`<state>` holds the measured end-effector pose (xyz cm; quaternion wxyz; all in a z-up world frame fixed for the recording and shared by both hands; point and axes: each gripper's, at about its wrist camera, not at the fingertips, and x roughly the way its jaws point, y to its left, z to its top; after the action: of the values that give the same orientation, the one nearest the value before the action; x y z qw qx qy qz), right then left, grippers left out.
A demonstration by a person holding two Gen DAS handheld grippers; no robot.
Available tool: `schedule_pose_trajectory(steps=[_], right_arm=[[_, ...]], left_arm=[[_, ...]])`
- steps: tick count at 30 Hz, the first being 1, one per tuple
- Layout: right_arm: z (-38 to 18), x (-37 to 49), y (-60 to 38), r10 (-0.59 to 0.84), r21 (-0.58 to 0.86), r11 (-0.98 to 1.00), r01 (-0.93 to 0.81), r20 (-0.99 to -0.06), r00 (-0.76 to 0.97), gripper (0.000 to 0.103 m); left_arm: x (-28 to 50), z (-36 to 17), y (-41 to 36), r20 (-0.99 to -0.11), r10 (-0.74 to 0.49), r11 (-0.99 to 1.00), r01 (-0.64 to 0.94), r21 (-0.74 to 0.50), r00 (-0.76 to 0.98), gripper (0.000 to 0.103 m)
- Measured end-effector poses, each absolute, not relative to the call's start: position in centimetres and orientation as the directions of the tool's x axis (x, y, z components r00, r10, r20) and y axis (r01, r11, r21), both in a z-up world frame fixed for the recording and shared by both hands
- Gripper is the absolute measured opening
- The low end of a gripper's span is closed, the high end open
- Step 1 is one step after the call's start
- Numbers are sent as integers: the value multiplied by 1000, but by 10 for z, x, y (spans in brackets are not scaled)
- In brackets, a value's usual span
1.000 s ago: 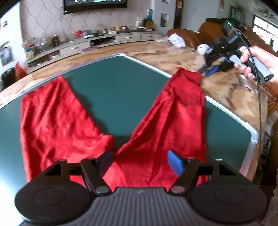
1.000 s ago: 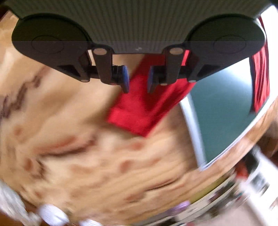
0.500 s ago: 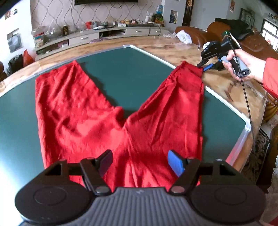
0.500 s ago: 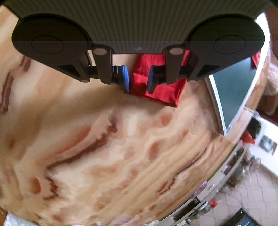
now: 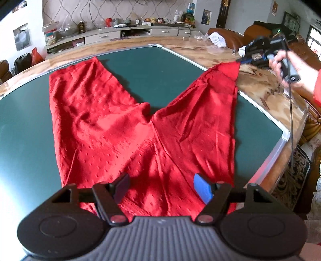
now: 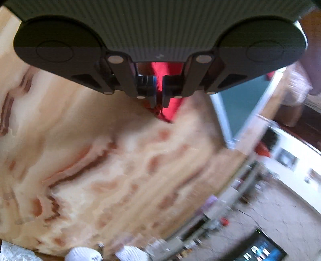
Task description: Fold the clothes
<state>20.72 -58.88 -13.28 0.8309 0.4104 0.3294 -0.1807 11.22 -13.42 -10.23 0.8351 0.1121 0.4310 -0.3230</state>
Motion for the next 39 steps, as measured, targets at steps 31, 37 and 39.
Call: schedule_pose_trajectory(steps=[31, 37, 39], right_arm=[[81, 391, -278, 171, 646, 709, 281, -545, 821, 7], [-17, 506, -191, -28, 296, 857, 421, -789, 613, 15], [-54, 529, -177, 85, 305, 878, 368, -857, 508, 24]], left_arm=[[87, -118, -155, -717, -599, 594, 798, -100, 357, 77], [86, -120, -140, -696, -633, 593, 791, -153, 340, 77], [86, -120, -135, -689, -644, 590, 789, -170, 333, 77]])
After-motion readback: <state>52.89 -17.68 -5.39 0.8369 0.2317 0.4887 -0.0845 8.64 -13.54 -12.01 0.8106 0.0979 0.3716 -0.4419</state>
